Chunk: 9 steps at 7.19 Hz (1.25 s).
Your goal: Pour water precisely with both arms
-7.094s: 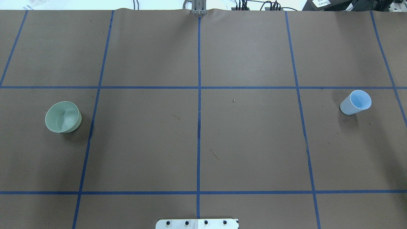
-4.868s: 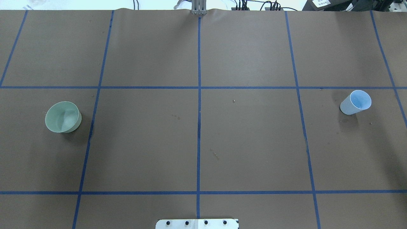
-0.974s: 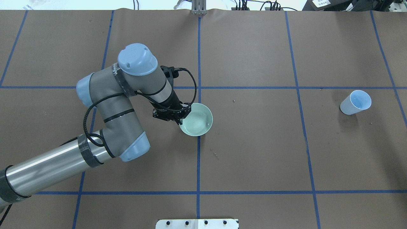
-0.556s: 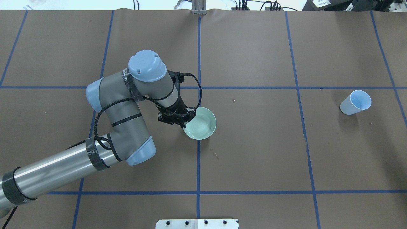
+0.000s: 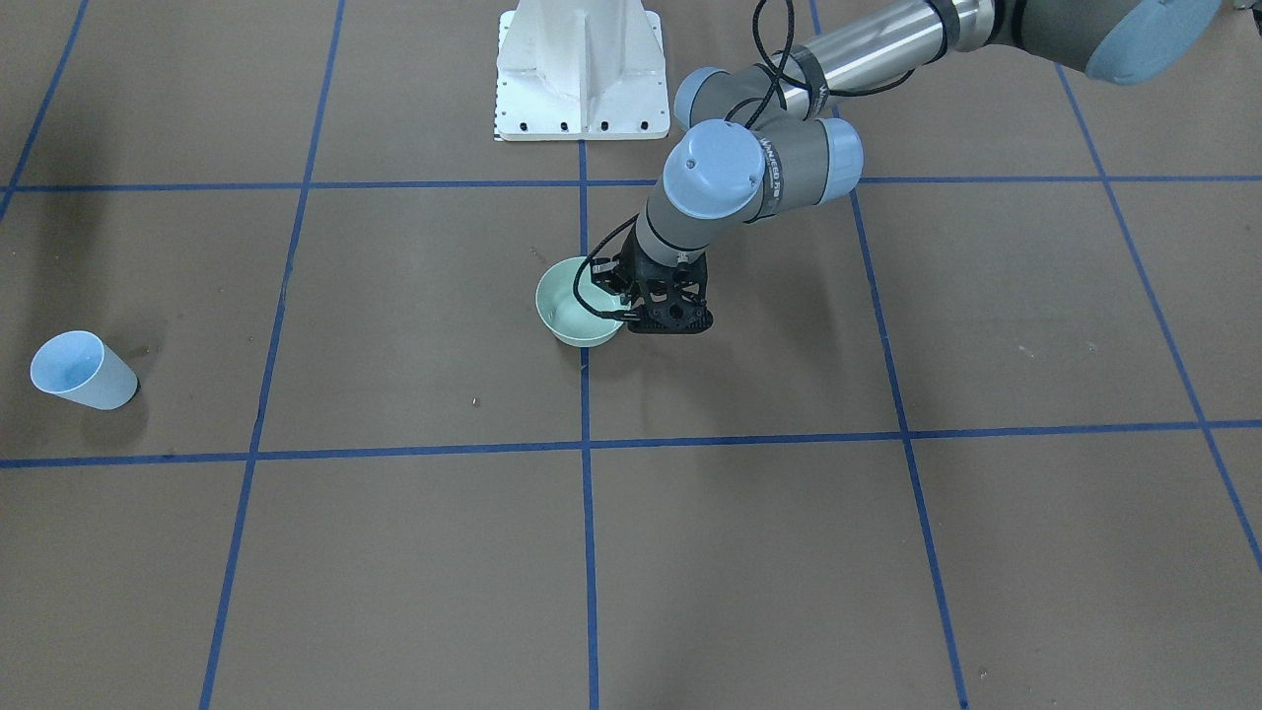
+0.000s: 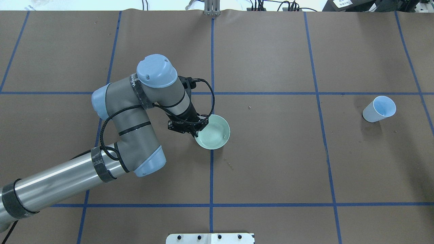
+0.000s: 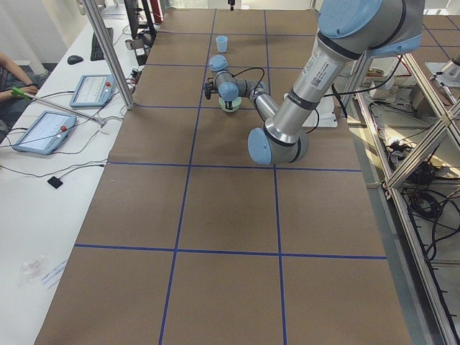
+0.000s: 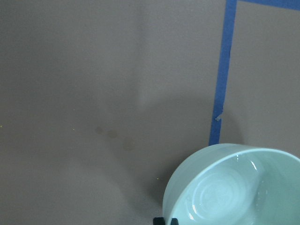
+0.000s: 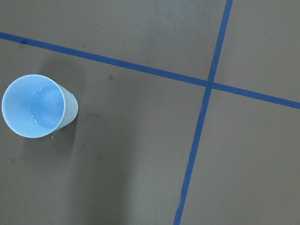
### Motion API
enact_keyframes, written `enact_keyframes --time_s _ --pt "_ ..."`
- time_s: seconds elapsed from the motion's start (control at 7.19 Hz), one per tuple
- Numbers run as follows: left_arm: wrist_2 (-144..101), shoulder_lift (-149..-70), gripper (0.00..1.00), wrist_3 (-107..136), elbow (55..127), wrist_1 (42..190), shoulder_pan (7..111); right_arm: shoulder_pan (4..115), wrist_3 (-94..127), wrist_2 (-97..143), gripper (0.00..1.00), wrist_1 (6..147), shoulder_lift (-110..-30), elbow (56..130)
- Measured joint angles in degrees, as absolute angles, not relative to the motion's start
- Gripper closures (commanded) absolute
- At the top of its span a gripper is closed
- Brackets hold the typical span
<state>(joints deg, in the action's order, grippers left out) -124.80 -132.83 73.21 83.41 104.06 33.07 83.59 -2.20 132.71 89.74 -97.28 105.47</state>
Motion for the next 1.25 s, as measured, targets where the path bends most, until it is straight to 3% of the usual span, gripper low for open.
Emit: enact_keyframes --time_s 0.14,0.28,0.56,1.25 --pt "-124.8 -132.8 0.60 73.2 83.4 104.1 33.1 83.6 -2.2 132.7 0.00 89.7 -97.3 105.5" --pt "-124.8 -132.8 0.38 73.2 83.4 104.1 33.1 83.6 -2.2 132.8 0.00 89.7 -97.3 105.5" --pt "-124.8 -132.7 0.08 73.2 83.3 104.1 33.0 83.6 -2.4 132.9 0.00 89.7 -97.3 105.5" --pt "-125.4 -130.2 0.08 73.6 90.0 104.0 36.7 83.4 -2.3 134.0 0.00 89.6 -97.2 105.4"
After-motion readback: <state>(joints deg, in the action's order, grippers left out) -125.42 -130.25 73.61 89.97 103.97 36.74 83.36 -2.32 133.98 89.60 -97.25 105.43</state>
